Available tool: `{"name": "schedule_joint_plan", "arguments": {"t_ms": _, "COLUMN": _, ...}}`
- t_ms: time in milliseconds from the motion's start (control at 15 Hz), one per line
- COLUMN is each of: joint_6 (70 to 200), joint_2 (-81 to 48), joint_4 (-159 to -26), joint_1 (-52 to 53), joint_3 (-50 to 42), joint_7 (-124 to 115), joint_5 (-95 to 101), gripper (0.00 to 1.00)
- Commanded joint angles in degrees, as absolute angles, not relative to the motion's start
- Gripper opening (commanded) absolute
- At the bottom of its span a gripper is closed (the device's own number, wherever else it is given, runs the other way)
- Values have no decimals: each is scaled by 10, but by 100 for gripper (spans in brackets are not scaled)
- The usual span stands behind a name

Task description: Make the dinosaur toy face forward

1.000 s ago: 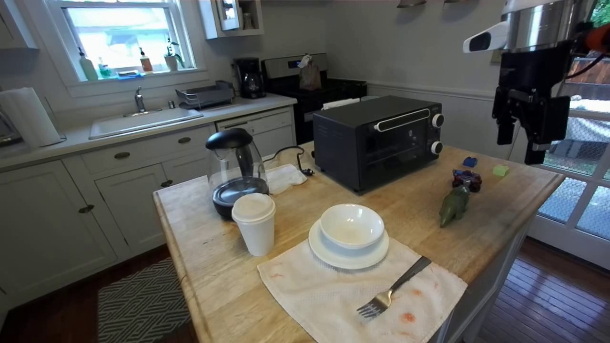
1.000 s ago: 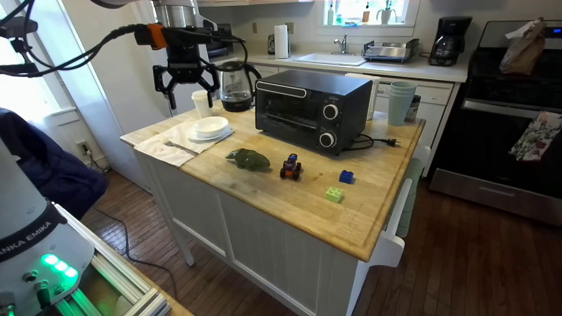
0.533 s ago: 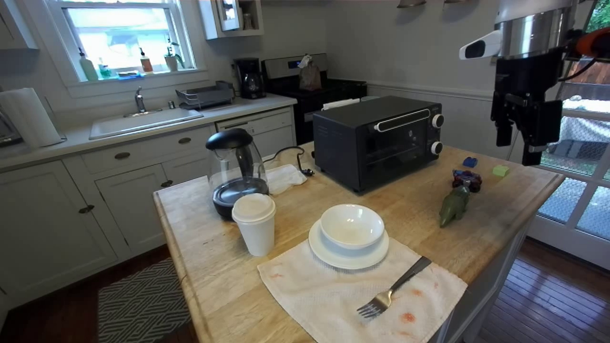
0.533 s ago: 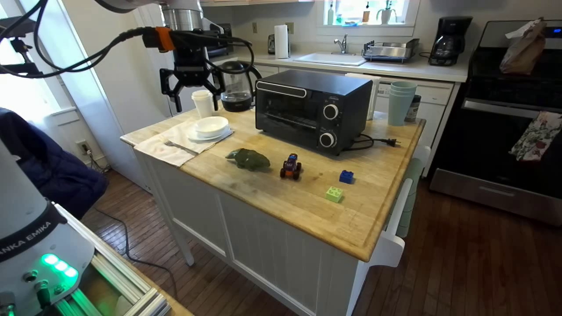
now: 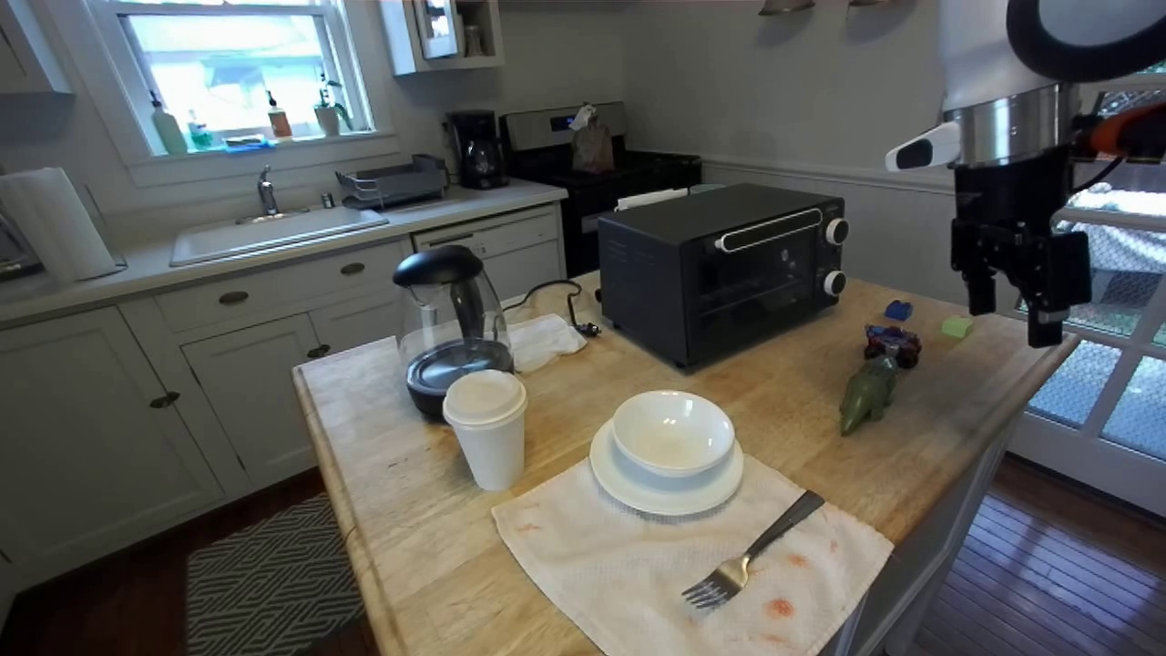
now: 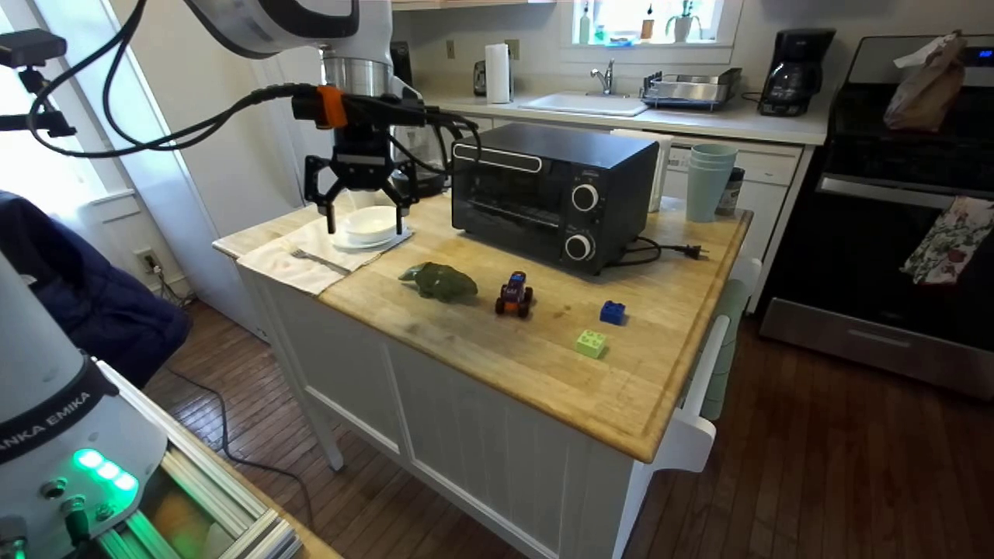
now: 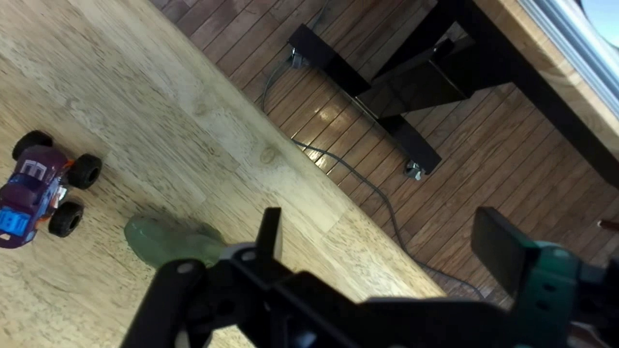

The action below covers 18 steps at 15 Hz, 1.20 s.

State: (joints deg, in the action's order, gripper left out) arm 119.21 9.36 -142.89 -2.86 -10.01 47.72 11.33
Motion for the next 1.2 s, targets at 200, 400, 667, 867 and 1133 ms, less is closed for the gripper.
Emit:
{"name": "schedule_joint_plan", "arguments": {"t_ms": 200, "joint_6": 1266, "joint_2": 38, "joint_4": -1411, "joint_1": -48, "joint_3": -96, "joint_7": 507, "joint_5": 167, "gripper": 100}}
{"name": "schedule_joint_plan", "arguments": {"t_ms": 400, "joint_6": 1330, "joint_2": 23, "joint_4": -1416, "joint_1": -53, "joint_3": -99, "joint_7": 510, "joint_5": 139, "gripper": 100}}
{"name": "schedule_joint_plan", "arguments": {"t_ms": 667, "joint_6": 1382, "joint_2": -1, "joint_4": -1418, "joint_1": -63, "joint_3": -100, "joint_7": 527, "joint_5": 112, "gripper": 100}}
{"name": "schedule_joint_plan", "arguments": {"t_ms": 867, "joint_6": 1410, "joint_2": -23, "joint_4": -1417, "joint_1": -71, "joint_3": -97, "joint_7": 541, "joint_5": 101, "gripper": 100}}
{"name": "schedule_joint_plan", "arguments": {"t_ms": 1133, "joint_6": 1456, "joint_2": -58, "joint_4": -1411, "joint_1": -79, "joint_3": -90, "joint_7": 565, "joint_5": 54, "gripper": 100}}
